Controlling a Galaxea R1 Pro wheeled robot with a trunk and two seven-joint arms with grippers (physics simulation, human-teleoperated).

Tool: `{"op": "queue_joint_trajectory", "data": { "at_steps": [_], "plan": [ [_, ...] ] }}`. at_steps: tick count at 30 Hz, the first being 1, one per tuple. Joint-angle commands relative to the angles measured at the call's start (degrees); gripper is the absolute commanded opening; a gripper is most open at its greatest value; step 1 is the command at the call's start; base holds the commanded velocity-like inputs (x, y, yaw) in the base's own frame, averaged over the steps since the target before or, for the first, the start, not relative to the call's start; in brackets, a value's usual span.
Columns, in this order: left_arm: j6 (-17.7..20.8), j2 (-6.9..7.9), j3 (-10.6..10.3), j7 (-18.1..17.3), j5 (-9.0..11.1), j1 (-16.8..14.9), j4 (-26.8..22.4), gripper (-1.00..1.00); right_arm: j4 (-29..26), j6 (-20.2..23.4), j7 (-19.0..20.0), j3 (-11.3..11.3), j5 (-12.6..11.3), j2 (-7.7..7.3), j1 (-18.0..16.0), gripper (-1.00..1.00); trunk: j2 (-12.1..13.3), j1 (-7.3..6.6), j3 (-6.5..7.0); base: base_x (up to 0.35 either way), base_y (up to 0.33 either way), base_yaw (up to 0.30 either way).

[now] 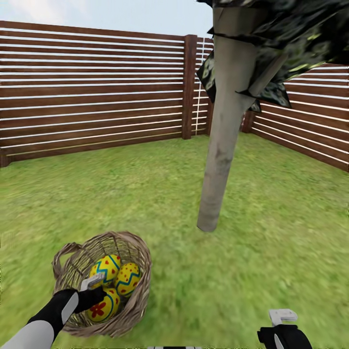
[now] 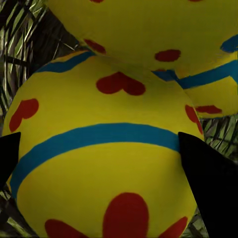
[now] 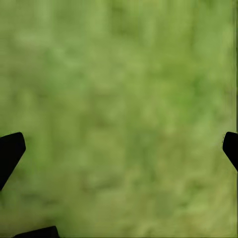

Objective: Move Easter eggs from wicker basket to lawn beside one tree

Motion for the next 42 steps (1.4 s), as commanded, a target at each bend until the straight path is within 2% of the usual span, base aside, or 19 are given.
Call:
{"op": "queue_joint_trajectory", "data": {
  "at_steps": [1,4,42],
  "plan": [
    [0.5,-0.12,0.3,0.0,0.5,0.0,-0.1,-1.0,0.0,0.3,-0.2,0.0,-0.1,0.0,0.0,1.0,0.0,-0.05,0.18,-0.205,-0.157,0.0],
    [0.5,-0.85,0.3,0.0,0.4,0.0,-0.1,-1.0,0.0,0.3,-0.2,0.0,-0.1,0.05,0.0,1.0,0.0,-0.13,0.84,-0.217,-0.227,0.0],
    [0.5,-1.26,0.0,0.0,0.2,0.0,0.0,-1.0,1.3,0.1,0.1,0.2,-0.3,0.07,0.0,1.0,0.5,-1.11,9.26,-0.004,-0.005,0.0]
  ]
}}
